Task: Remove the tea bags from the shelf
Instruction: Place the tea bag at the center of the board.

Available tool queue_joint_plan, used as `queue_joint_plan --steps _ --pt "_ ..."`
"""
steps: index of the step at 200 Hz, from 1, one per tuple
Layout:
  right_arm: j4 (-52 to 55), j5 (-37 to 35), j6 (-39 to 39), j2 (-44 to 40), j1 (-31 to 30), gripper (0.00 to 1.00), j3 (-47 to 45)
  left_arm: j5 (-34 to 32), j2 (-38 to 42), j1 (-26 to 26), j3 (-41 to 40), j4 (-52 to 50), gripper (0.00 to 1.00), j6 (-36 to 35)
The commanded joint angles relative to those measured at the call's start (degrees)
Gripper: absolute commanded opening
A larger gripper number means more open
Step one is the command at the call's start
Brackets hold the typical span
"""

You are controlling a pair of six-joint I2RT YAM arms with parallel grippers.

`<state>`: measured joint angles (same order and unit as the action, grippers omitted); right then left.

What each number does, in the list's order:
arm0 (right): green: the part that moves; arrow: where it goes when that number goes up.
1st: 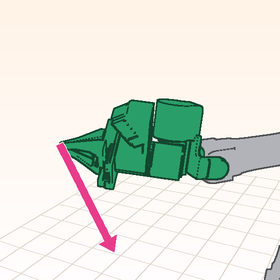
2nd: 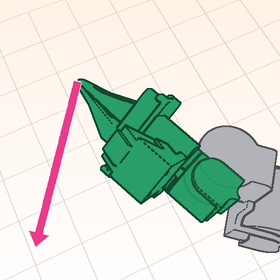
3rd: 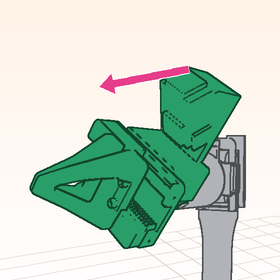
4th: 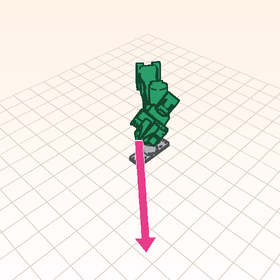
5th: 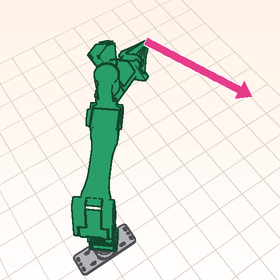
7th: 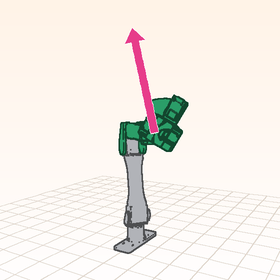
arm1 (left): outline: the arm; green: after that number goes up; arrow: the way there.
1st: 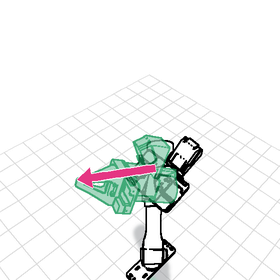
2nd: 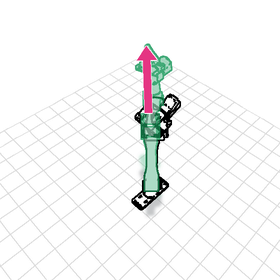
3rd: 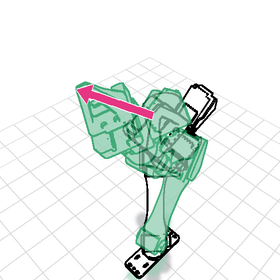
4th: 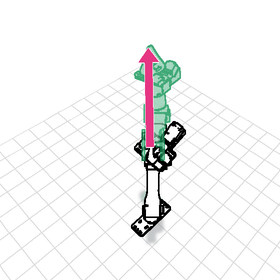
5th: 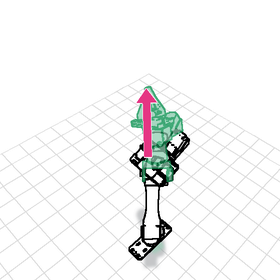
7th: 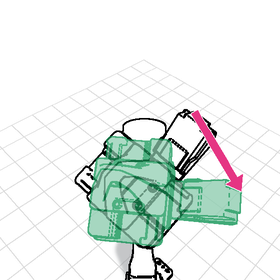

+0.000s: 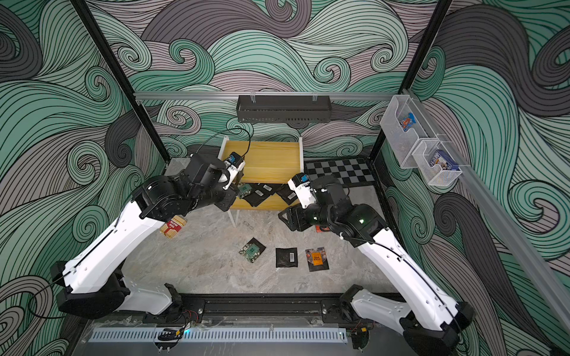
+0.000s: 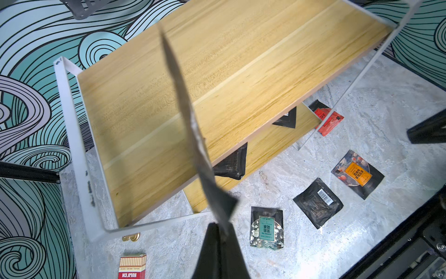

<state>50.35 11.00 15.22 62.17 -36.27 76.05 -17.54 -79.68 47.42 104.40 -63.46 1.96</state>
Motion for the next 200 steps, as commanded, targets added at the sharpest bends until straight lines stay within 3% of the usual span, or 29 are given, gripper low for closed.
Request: queue_joint_plan --steps 1,114,200 --pt "-1.1 -0.2 -0.3 -0.9 0.6 0.65 -0.4 -0.2 1.7 0.7 -0.3 -0.6 0.0 1.4" --pt "-1.8 -0.8 -1.1 -0.5 1.3 0.65 0.0 -1.7 13.1 2.3 -9.9 -4.2 0.0 8.3" --pt "-2.5 -0.8 -1.9 0.7 1.6 0.65 -0.6 -2.9 25.7 2.7 -33.5 -7.5 0.0 23.1"
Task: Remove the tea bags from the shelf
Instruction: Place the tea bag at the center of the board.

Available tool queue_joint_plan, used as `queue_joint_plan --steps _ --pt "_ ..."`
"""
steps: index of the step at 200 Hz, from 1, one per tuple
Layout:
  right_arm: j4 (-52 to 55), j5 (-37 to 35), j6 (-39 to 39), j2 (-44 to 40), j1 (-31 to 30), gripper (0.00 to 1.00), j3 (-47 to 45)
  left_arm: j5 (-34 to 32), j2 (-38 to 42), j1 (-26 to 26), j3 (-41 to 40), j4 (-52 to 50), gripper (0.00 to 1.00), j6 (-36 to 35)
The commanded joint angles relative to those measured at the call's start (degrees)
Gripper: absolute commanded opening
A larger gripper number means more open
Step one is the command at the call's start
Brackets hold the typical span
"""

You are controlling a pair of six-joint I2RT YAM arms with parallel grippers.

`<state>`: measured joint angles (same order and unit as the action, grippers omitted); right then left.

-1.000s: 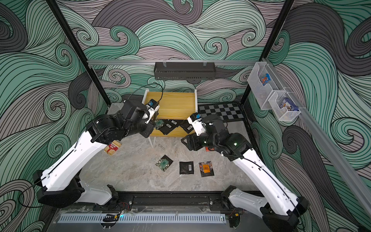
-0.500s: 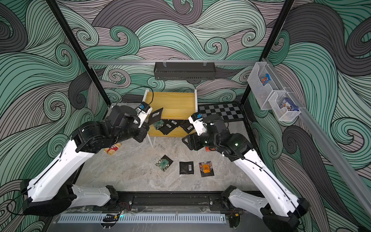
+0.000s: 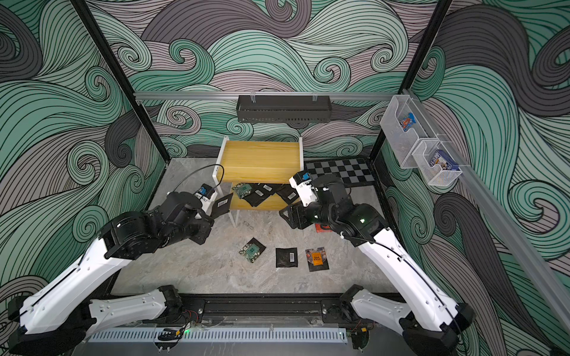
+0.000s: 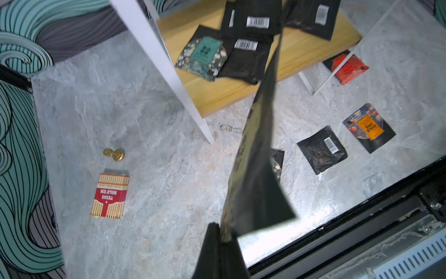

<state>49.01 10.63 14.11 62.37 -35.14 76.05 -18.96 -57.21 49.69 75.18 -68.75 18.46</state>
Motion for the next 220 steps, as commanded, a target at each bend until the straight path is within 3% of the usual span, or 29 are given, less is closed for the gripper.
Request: queue_joint_plan --steps 1,54,143,220 --pt "-1.2 -0.4 -0.7 0.5 0.5 0.65 -0.6 -1.5 3.3 0.4 -4.5 -2.3 0.0 6.8" --pt "-1.3 -0.2 -0.9 1.2 0.6 0.65 -0.3 -5.5 3.5 0.6 -9.4 -5.0 0.0 15.3" --pt "-1.9 0.6 -0.7 0.8 1.0 0.65 -1.1 -3.8 -3.7 0.5 -15.8 -5.9 0.0 29.3" --pt "-1.8 0.8 -0.7 -1.2 2.2 0.65 -2.3 -1.7 -15.4 0.2 -20.2 -1.7 0.0 30.5"
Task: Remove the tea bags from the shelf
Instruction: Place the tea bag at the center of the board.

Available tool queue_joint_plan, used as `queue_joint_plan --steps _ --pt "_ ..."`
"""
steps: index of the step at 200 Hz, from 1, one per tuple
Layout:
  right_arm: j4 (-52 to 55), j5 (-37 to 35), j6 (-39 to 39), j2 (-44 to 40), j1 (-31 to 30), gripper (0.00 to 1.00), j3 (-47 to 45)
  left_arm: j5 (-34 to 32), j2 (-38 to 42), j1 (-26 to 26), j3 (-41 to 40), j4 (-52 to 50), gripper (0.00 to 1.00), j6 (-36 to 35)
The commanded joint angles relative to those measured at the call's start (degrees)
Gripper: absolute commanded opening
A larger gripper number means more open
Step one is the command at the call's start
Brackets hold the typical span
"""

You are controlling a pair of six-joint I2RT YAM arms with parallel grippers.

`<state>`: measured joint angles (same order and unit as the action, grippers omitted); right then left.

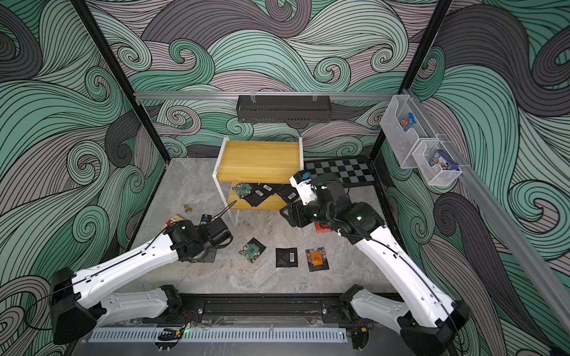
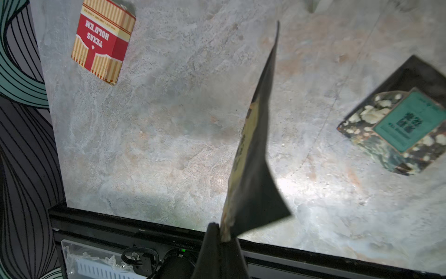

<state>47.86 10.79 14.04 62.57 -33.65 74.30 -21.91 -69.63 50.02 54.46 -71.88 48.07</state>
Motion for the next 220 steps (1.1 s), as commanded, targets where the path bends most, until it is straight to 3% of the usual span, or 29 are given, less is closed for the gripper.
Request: queue_joint_plan --steps 1,50,144,173,199,220 --pt "-0.7 0.6 -0.7 -1.4 0.7 0.65 -0.6 1.3 -3.2 -0.1 0.5 1.5 0.0 0.9" --pt "-0.6 1.0 -0.6 -2.8 1.9 0.65 -1.5 3.4 -14.0 -0.1 0.4 5.6 0.0 0.0" --pt "-0.7 1.3 -0.1 -3.8 3.3 0.65 -2.4 4.4 -21.4 -0.1 0.0 9.2 0.0 -1.8" --pt "-0.7 1.5 -0.1 -3.1 3.3 0.65 -2.2 4.6 -21.3 -0.1 -0.2 9.5 0.06 -2.2" --pt "-0.7 1.6 -0.2 -2.5 3.3 0.65 -1.9 4.9 -20.7 -0.1 0.1 9.5 0.25 -2.9" --pt "-0.7 1.6 -0.2 -2.3 3.3 0.65 -1.7 4.9 -20.7 -0.1 0.4 9.3 0.29 -3.2"
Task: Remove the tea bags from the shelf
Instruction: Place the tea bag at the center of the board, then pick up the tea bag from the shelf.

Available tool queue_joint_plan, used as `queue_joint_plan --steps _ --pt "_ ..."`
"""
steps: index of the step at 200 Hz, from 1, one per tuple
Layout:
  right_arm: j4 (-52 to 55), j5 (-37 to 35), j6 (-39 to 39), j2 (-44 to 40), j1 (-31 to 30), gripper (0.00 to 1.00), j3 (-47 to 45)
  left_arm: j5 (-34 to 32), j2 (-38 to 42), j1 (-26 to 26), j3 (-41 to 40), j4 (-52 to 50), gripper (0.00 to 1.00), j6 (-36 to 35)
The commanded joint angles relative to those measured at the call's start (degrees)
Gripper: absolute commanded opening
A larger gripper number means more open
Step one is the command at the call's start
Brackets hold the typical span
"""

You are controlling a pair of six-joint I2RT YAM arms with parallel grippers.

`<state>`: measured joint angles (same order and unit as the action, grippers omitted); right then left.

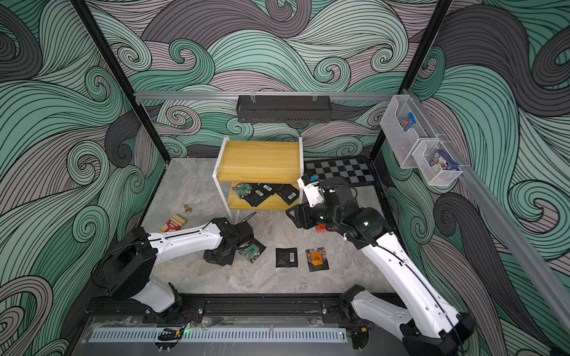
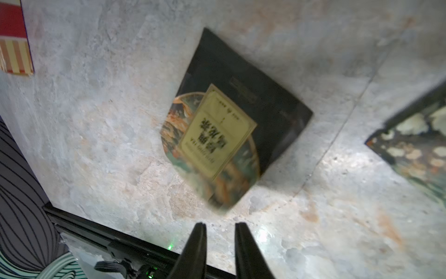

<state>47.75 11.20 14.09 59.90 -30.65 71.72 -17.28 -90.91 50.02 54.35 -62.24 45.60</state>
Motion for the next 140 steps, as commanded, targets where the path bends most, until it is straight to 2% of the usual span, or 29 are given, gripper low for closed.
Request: queue_joint_plan --steps 1,47,140 --pt "-0.6 1.2 -0.3 0.4 0.3 0.65 0.9 0.2 0.6 -0.1 0.6 -0.3 0.29 -0.7" --pt "-0.6 1.3 -0.5 0.0 0.5 0.65 1.1 0.3 2.2 0.0 1.1 -1.5 0.3 -0.6" --pt "-0.6 4.2 0.1 0.0 1.6 0.66 2.2 2.4 18.5 -0.1 6.7 -5.3 0.4 -3.7"
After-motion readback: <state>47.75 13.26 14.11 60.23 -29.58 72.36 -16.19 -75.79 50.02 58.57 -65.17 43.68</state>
